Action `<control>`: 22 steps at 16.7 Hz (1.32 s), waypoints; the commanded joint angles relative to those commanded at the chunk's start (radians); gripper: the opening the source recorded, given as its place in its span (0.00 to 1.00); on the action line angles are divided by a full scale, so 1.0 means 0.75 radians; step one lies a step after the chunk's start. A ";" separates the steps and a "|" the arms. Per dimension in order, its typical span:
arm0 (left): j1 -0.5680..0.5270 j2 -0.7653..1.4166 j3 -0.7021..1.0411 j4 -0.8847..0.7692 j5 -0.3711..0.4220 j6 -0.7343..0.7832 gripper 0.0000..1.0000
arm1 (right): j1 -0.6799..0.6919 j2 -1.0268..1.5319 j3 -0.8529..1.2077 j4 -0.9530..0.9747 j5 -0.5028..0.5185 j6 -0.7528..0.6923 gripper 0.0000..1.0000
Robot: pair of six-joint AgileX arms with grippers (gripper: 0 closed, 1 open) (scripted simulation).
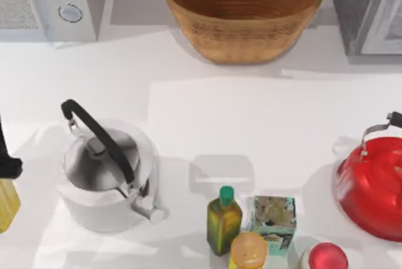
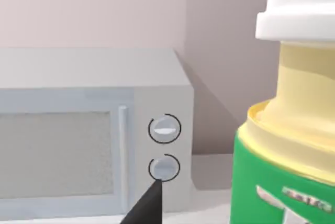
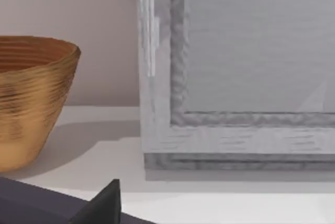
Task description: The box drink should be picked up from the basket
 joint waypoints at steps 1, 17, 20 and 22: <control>0.048 -0.085 -0.082 -0.017 0.011 0.004 0.00 | 0.000 0.000 0.000 0.000 0.000 0.000 1.00; 0.207 -0.081 -0.270 0.146 -0.006 0.025 0.00 | 0.000 0.000 0.000 0.000 0.000 0.000 1.00; 0.247 0.167 -0.233 0.416 -0.047 0.034 0.00 | 0.000 0.000 0.000 0.000 0.000 0.000 1.00; 0.279 0.349 -0.206 0.619 -0.080 0.042 0.00 | 0.000 0.000 0.000 0.000 0.000 0.000 1.00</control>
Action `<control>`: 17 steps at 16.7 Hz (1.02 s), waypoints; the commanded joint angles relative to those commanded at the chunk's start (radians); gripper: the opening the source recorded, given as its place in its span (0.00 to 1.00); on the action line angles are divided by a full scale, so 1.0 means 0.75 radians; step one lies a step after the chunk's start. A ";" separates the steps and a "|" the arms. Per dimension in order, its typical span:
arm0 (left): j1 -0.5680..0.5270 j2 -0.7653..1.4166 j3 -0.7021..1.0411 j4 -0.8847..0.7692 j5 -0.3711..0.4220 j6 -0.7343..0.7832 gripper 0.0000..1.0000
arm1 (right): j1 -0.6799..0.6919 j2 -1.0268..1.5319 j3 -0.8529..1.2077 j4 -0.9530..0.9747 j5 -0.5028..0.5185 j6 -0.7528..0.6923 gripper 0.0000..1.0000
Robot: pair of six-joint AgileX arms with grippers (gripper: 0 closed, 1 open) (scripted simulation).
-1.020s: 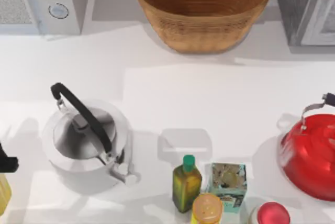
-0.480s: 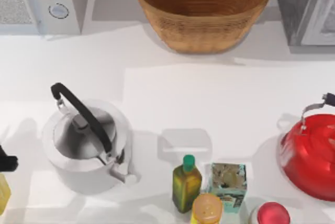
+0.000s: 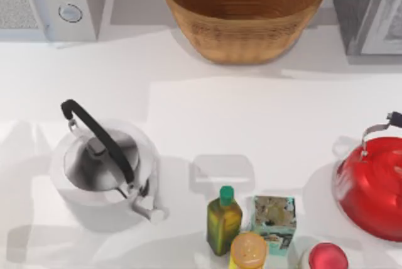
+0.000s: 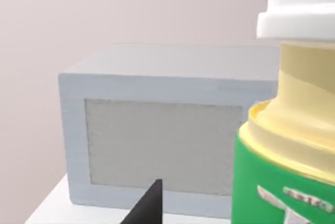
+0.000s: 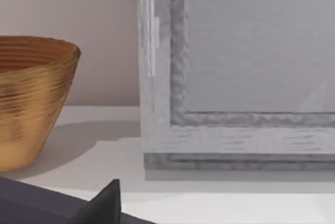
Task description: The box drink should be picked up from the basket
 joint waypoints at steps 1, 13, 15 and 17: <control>0.016 0.093 0.013 0.102 -0.017 0.003 0.00 | 0.000 0.000 0.000 0.000 0.000 0.000 1.00; 0.165 0.964 0.111 1.011 -0.169 0.026 0.00 | 0.000 0.000 0.000 0.000 0.000 0.000 1.00; 0.171 0.998 0.116 1.048 -0.176 0.027 0.00 | 0.000 0.000 0.000 0.000 0.000 0.000 1.00; 0.171 0.998 0.116 1.048 -0.176 0.027 0.00 | 0.000 0.000 0.000 0.000 0.000 0.000 1.00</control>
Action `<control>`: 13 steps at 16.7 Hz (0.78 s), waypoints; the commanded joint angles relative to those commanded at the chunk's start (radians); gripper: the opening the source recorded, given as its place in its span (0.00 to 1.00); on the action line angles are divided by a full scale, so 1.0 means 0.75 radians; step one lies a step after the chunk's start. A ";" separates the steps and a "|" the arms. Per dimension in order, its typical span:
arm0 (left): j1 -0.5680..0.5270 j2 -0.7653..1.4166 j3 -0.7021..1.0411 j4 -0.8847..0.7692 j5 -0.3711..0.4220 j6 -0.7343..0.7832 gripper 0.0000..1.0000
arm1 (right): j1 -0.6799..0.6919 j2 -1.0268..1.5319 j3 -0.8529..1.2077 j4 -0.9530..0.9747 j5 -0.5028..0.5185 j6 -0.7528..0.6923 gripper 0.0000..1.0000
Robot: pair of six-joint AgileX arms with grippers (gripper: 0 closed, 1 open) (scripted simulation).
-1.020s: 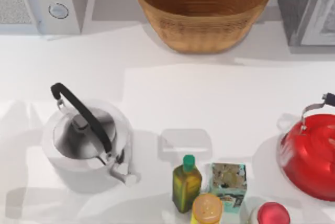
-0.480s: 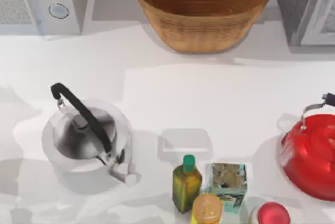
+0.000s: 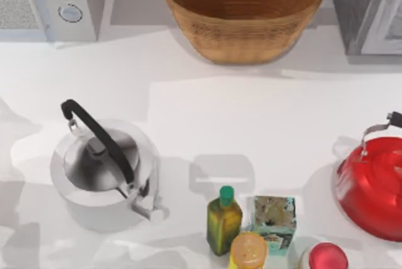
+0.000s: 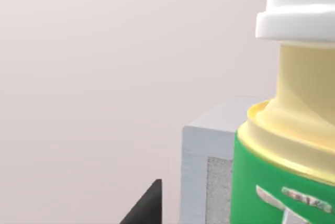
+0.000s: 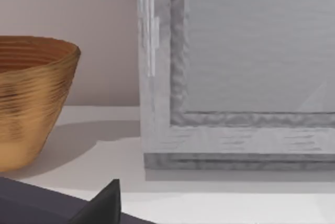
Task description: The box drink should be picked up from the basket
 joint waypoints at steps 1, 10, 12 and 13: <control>0.000 0.000 0.000 0.000 0.000 0.000 0.00 | 0.000 0.000 0.000 0.000 0.000 0.000 1.00; 0.026 0.326 0.046 0.284 0.021 -0.010 0.00 | 0.000 0.000 0.000 0.000 0.000 0.000 1.00; 0.035 0.401 0.060 0.352 0.028 -0.012 0.00 | 0.000 0.000 0.000 0.000 0.000 0.000 1.00; 0.038 0.443 0.067 0.389 0.033 -0.013 0.00 | 0.000 0.000 0.000 0.000 0.000 0.000 1.00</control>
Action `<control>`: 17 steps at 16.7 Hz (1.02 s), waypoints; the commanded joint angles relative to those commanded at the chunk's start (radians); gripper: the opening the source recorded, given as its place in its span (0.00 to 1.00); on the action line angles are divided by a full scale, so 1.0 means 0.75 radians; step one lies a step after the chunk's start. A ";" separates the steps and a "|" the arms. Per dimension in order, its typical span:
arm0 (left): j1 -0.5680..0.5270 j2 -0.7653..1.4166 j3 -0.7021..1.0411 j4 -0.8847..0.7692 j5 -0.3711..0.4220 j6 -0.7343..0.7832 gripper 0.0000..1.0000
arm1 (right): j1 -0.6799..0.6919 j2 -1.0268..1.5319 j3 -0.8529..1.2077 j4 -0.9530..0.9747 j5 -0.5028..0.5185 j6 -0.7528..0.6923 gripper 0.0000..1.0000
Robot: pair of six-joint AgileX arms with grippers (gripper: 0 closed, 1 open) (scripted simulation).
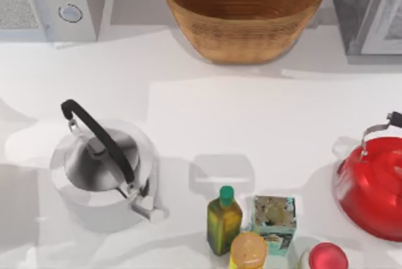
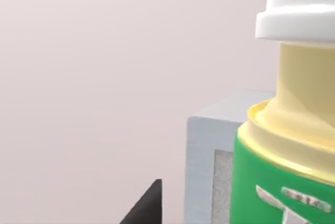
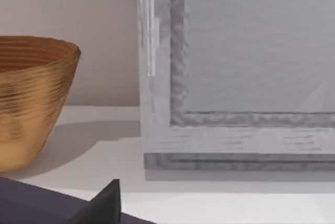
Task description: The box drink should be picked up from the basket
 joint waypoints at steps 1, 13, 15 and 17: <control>0.004 0.054 0.007 0.041 0.004 -0.001 0.00 | 0.000 0.000 0.000 0.000 0.000 0.000 1.00; 0.022 0.330 0.045 0.267 0.037 -0.002 0.15 | 0.000 0.000 0.000 0.000 0.000 0.000 1.00; 0.022 0.330 0.045 0.267 0.037 -0.002 0.30 | 0.000 0.000 0.000 0.000 0.000 0.000 1.00; 0.022 0.330 0.045 0.267 0.037 -0.002 0.45 | 0.000 0.000 0.000 0.000 0.000 0.000 1.00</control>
